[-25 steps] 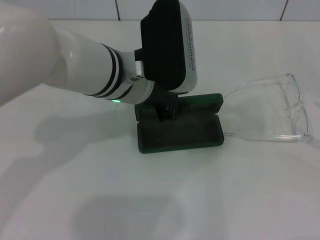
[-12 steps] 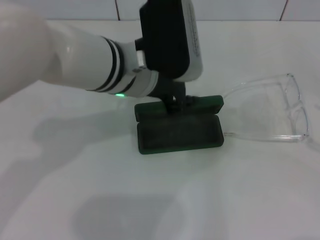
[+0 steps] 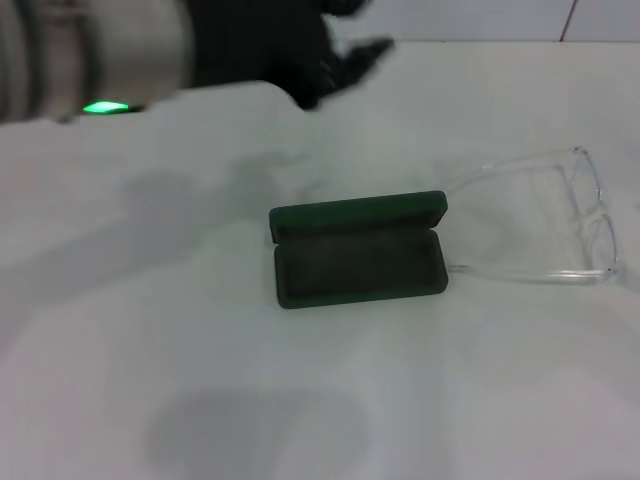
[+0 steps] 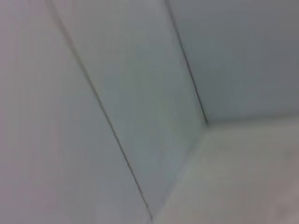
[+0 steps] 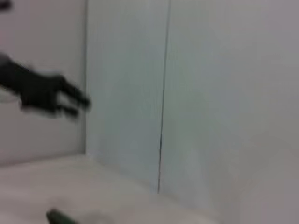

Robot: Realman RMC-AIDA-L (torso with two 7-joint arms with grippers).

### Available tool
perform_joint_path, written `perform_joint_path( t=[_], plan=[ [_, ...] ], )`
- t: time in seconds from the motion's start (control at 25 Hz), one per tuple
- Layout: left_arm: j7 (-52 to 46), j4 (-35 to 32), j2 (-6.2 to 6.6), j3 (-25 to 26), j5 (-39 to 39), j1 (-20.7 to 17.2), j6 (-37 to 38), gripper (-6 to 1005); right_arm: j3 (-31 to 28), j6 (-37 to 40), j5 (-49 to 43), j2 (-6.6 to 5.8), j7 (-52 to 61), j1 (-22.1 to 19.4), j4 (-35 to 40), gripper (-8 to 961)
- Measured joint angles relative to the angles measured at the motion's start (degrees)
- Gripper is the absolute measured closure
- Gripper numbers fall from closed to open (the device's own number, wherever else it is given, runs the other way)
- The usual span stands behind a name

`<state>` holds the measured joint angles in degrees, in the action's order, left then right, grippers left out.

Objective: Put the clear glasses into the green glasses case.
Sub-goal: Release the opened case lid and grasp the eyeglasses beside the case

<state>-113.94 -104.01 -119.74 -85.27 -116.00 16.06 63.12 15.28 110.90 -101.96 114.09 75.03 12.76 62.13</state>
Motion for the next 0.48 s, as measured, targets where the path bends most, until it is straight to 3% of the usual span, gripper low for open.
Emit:
perform_joint_path(
  t=[0.16,0.32,0.48],
  plan=[
    [4.03,4.39,0.05,11.76,17.37,-2.76,5.45,612,4.96,-3.37,-6.0,0.44,9.2,1.31,8.26,99],
    [5.85,18.09,0.58,27.21,32.29,-1.52,18.61,617,11.53,-7.74,-10.78,1.13,18.73,3.61,15.13,124],
    [7.3,34.22,3.59,37.78,35.35,2.69,33.06,721,20.64,-10.7,-21.44,0.34,36.11,7.97,22.76,166]
  ],
)
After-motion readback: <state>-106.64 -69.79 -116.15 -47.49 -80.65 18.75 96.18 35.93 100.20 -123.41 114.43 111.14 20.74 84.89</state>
